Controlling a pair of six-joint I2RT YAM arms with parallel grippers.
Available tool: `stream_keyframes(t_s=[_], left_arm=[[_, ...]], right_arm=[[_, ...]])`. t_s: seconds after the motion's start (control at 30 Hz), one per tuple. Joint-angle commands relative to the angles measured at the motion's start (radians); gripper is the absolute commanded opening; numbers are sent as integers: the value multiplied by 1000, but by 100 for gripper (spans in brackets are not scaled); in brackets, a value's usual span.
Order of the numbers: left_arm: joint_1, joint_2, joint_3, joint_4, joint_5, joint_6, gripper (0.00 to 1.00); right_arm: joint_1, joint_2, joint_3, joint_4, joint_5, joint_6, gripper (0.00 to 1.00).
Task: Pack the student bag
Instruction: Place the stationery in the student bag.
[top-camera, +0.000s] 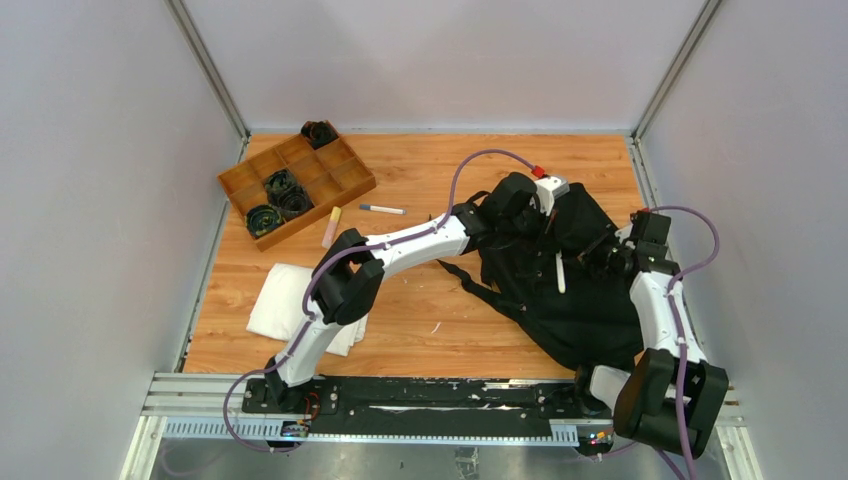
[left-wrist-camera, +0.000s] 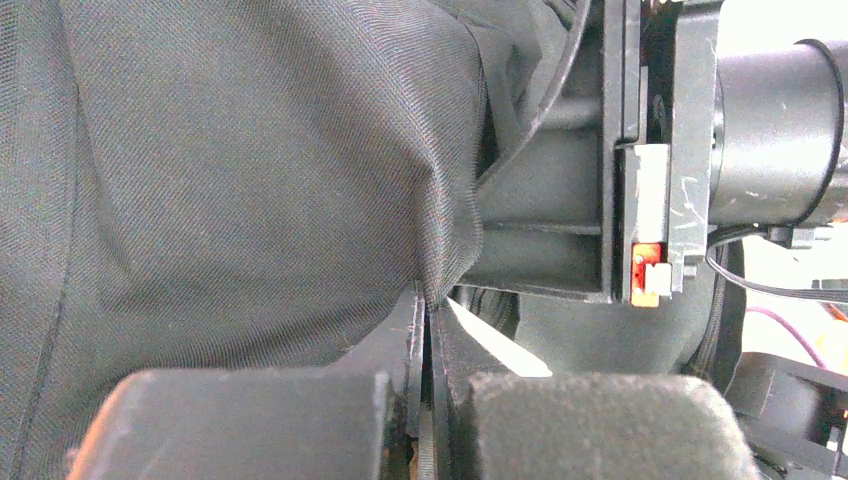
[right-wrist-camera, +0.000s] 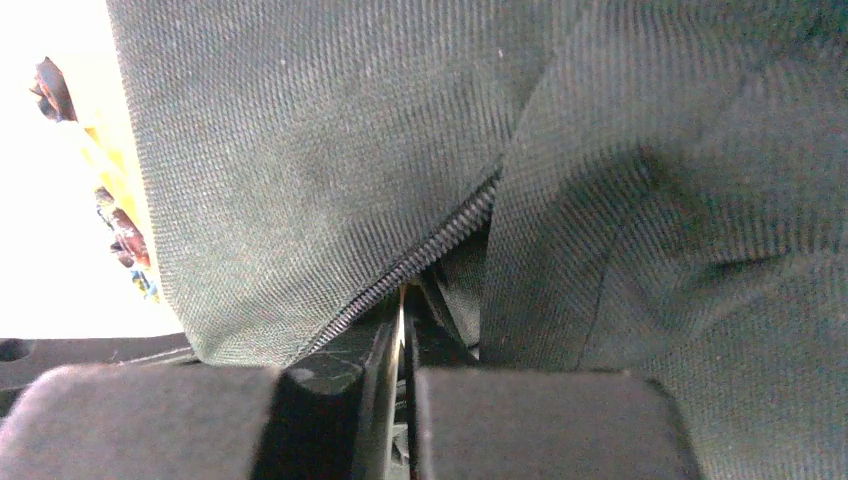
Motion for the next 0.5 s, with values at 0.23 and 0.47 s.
stream_keyframes(t_s=[0.23,0.47], left_arm=[[-2,-48,-9,58,70,-33,0],[-1,-46,-7,45,82,-32,0]], right_arm=[[52,-13,84,-178,14,-217,40],[115,11,95,-222,61,-292,27]])
